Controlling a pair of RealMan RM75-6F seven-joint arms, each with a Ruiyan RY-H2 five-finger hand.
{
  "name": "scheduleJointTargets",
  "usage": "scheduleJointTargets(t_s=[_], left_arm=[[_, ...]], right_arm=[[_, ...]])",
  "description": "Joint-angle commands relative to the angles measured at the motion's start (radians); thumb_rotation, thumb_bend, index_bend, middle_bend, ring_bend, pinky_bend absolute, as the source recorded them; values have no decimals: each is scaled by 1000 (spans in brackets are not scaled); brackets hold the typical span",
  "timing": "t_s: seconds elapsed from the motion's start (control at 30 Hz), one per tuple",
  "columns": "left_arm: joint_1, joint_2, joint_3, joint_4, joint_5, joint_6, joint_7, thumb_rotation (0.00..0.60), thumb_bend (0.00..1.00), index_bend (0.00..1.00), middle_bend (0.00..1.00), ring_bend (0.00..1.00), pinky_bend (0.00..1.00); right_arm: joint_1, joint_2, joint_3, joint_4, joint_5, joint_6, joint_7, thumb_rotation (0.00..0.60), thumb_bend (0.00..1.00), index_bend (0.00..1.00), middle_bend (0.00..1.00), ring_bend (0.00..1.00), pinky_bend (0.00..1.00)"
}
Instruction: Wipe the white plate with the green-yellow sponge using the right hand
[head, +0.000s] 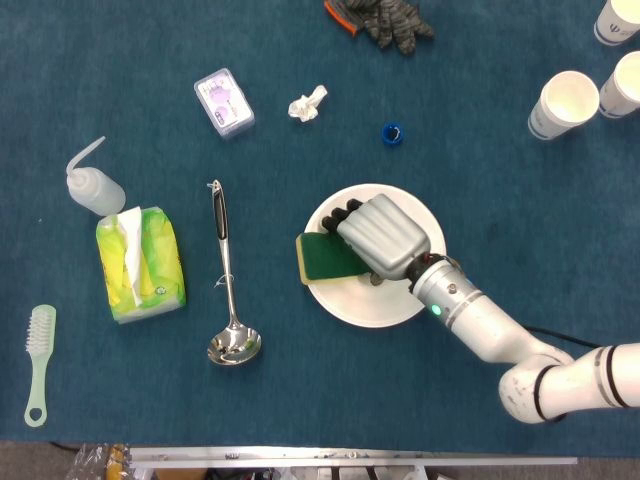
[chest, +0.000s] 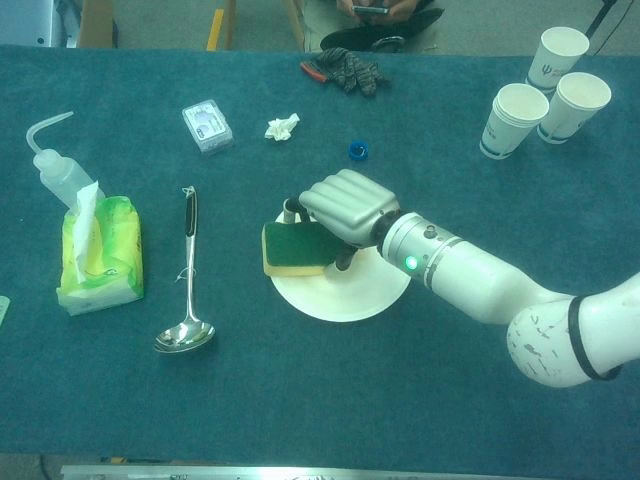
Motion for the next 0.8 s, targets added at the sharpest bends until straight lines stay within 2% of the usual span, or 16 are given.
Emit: scheduleJointTargets(t_s=[0.03,0.37,0.8], left_arm=[[-1,0,0,-1,1,-1,2,600,488,329,274,200,127],[-3,-1,1,-9,2,-5,13,600,488,329,274,200,127],[-6,0,2,-20,5,-8,28,600,488,329,274,200,127]], right_arm=[[-8,12,-5,-10,-2,3,-3,600,183,414,403,359,616],[-34,57,-26,-35,-10,3,1,600,184,415,403,359,616],[-59,135,-8,-101,-43,31,29,600,184,415,403,359,616]])
